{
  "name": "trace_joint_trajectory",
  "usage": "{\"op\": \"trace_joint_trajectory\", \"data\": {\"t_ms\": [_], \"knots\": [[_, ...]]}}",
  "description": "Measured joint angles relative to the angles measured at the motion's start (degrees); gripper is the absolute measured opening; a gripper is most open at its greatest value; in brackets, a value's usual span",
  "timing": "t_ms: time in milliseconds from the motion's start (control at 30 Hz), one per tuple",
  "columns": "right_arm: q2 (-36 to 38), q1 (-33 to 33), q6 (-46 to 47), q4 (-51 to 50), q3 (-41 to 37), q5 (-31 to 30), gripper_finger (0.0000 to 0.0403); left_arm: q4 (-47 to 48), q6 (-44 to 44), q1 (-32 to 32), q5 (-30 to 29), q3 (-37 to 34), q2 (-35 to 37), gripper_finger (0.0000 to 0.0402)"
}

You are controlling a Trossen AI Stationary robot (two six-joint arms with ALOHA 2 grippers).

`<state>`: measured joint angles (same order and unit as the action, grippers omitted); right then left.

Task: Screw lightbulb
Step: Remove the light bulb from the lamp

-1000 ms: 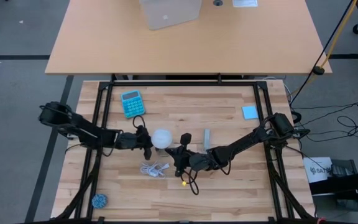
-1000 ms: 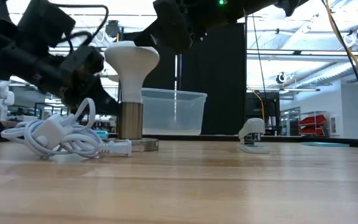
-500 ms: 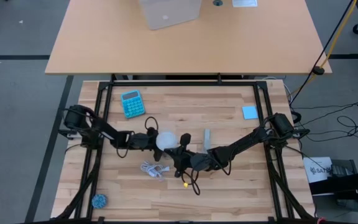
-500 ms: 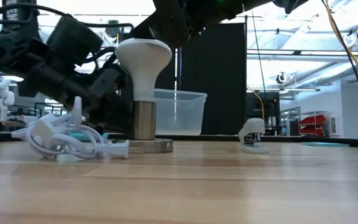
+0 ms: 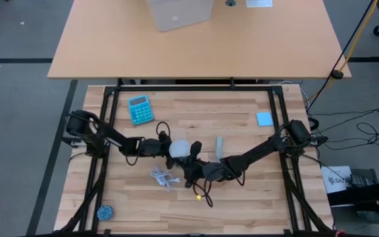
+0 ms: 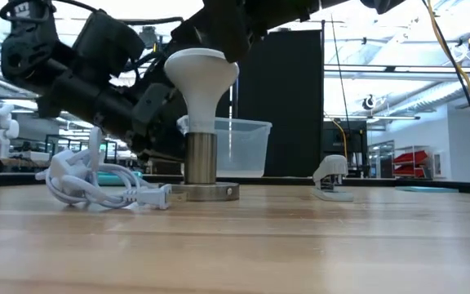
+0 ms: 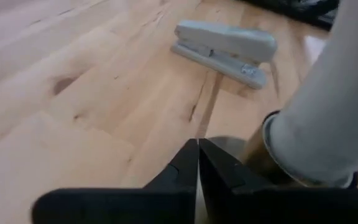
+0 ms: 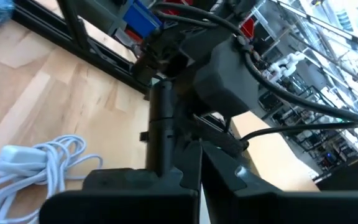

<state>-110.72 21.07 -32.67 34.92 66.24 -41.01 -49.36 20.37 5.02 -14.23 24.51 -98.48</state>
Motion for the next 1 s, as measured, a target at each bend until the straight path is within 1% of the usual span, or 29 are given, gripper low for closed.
{"op": "trace_joint_trajectory", "data": {"t_ms": [100, 233, 400, 467, 533, 633, 700, 833, 900, 1000], "knots": [[0.2, 0.3, -0.7, 0.1, 0.0, -0.8, 0.0000, 4.9, -1.7, 0.0, -1.9, -0.1, 4.2, 0.0037], [0.4, 0.6, -2.4, 0.5, 0.0, -1.5, 0.0000, 13.6, -3.9, 0.5, -3.1, -0.1, 11.3, 0.0060], [0.6, 0.7, -3.3, 0.4, 0.0, -1.5, 0.0000, 27.9, -4.6, 1.5, -6.5, -0.1, 22.0, 0.0095], [0.6, 0.7, -3.5, 0.5, 0.0, -1.4, 0.0000, 32.2, -4.6, 1.5, -6.9, -0.1, 25.4, 0.0113], [0.6, 0.4, -3.6, 0.2, 0.0, -1.2, 0.0000, 35.6, -4.4, 1.5, -6.6, -0.1, 27.3, 0.0131], [0.6, 0.1, -3.9, 0.1, 0.0, -1.2, 0.0000, 37.5, -3.2, 2.7, -4.5, -0.1, 27.2, 0.0161], [0.6, 0.1, -3.9, 0.1, 0.0, -1.2, 0.0000, 36.8, -2.1, 4.0, -3.6, -0.1, 25.7, 0.0180], [0.6, 0.2, -4.0, 0.3, 0.0, -1.2, 0.0000, 36.1, -0.1, 7.2, -4.2, -0.1, 21.6, 0.0209], [0.6, 0.1, -4.1, 0.3, 0.0, -1.1, 0.0000, 33.5, -0.7, 8.8, -5.8, -0.2, 19.9, 0.0216], [0.6, 0.1, -4.5, 0.5, 0.0, -1.1, 0.0000, 25.8, -2.0, 10.8, -6.9, -0.2, 17.5, 0.0219]]}}
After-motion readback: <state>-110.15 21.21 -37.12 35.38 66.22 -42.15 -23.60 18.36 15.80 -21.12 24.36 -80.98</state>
